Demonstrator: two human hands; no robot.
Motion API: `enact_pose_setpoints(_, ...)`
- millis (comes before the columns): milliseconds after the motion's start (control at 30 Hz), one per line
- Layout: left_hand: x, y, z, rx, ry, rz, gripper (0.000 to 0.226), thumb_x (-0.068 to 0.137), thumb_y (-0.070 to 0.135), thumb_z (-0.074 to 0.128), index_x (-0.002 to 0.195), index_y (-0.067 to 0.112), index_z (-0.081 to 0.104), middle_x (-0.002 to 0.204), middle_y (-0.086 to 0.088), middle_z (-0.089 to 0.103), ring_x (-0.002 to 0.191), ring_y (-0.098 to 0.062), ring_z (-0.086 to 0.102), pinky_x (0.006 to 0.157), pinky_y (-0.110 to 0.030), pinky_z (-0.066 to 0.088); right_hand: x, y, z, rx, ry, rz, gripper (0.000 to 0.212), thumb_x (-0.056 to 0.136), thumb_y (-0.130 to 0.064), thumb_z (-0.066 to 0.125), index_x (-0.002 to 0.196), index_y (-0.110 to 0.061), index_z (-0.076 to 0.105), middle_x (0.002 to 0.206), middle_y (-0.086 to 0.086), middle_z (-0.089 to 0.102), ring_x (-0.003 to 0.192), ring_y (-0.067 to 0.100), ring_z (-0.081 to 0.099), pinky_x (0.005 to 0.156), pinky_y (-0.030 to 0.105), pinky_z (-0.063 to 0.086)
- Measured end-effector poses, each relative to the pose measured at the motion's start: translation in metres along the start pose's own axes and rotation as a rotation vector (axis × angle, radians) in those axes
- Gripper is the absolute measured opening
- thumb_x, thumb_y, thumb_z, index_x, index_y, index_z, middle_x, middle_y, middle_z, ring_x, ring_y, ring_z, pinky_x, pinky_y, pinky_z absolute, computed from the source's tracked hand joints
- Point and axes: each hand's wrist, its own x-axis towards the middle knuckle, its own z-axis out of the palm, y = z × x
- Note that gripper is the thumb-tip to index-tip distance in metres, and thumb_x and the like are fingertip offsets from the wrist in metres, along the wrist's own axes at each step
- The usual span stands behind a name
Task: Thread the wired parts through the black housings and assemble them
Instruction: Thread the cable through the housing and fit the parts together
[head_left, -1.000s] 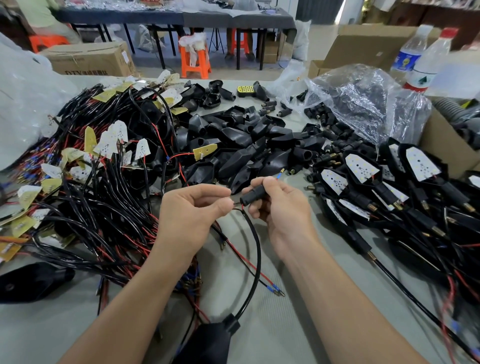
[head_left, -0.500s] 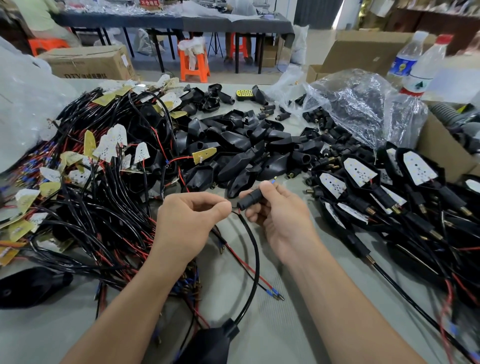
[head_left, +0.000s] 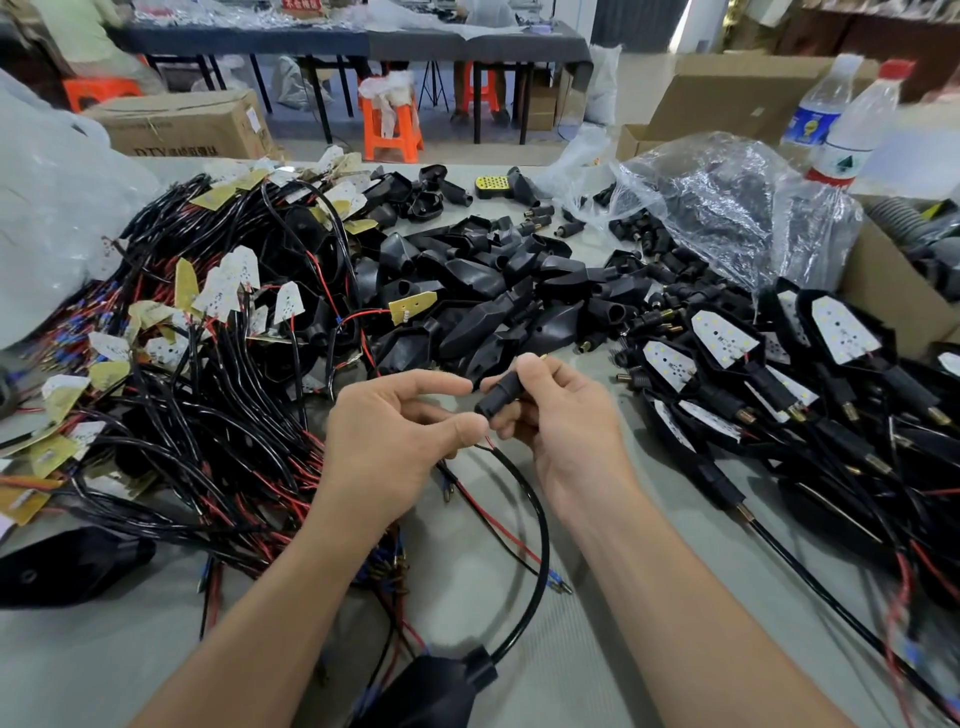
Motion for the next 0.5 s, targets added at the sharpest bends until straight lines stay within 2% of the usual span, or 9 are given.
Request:
enact_pose_setpoints(100,-0.006,0.000,0.002,0.074,-0.009,0.060,0.040,0.070,0.019,0.094,0.093,0.046,0.077,0.069,0.008,0.077,0.070,-0.009,0.077,0.068,-0.014,0.056,-0.001,0.002,0.003,-0.021,-0.040,0.007,0.018,0.104,-0.015,0.056,0.090,-0.004,0.058,0.063,0.008,0.067,0.045,0.014,0.055,0.051,0.028,0.047)
enact_pose_setpoints(233,-0.005,-0.001,0.000,0.176,0.074,0.067,0.025,0.073,0.031,0.092,0.089,0.043,0.076,0.071,0.017,0.076,0.070,0.000,0.074,0.067,-0.013,0.054,0.000,-0.002,0.000,0.027,-0.104,0.091,0.019,0.104,-0.019,0.056,0.101,-0.001,0.061,0.073,0.009,0.073,0.049,0.011,0.059,0.053,0.023,0.051)
enact_pose_setpoints(300,-0.002,-0.003,-0.001,0.156,0.024,0.013,0.018,0.076,0.030,0.090,0.090,0.036,0.080,0.075,0.013,0.078,0.074,-0.005,0.076,0.075,-0.025,0.059,0.002,-0.003,-0.004,0.048,-0.072,0.084,0.018,0.103,-0.019,0.059,0.094,-0.004,0.063,0.079,0.013,0.074,0.050,0.012,0.059,0.054,0.023,0.051)
enact_pose_setpoints(367,0.000,-0.003,-0.001,0.073,-0.049,-0.054,0.021,0.079,0.018,0.088,0.093,0.033,0.082,0.078,0.003,0.079,0.076,-0.013,0.077,0.081,-0.035,0.062,0.004,-0.003,-0.007,0.082,-0.049,0.079,0.017,0.102,-0.019,0.060,0.092,-0.006,0.064,0.079,0.014,0.074,0.050,0.012,0.059,0.053,0.023,0.050)
enact_pose_setpoints(433,0.001,-0.003,-0.001,-0.009,-0.084,-0.085,0.034,0.076,0.015,0.089,0.098,0.038,0.080,0.076,-0.005,0.079,0.073,-0.018,0.077,0.077,-0.030,0.061,0.005,-0.003,-0.008,0.093,-0.069,0.090,0.020,0.102,-0.020,0.060,0.098,-0.002,0.065,0.079,0.012,0.074,0.049,0.011,0.058,0.052,0.021,0.050)
enact_pose_setpoints(500,0.002,-0.004,-0.003,-0.049,-0.109,-0.095,0.041,0.067,0.024,0.092,0.102,0.041,0.079,0.075,-0.008,0.078,0.068,-0.022,0.076,0.069,-0.026,0.059,0.004,-0.002,-0.007,0.066,-0.107,0.104,0.023,0.102,-0.021,0.060,0.103,0.001,0.066,0.078,0.010,0.074,0.050,0.009,0.057,0.052,0.020,0.050)
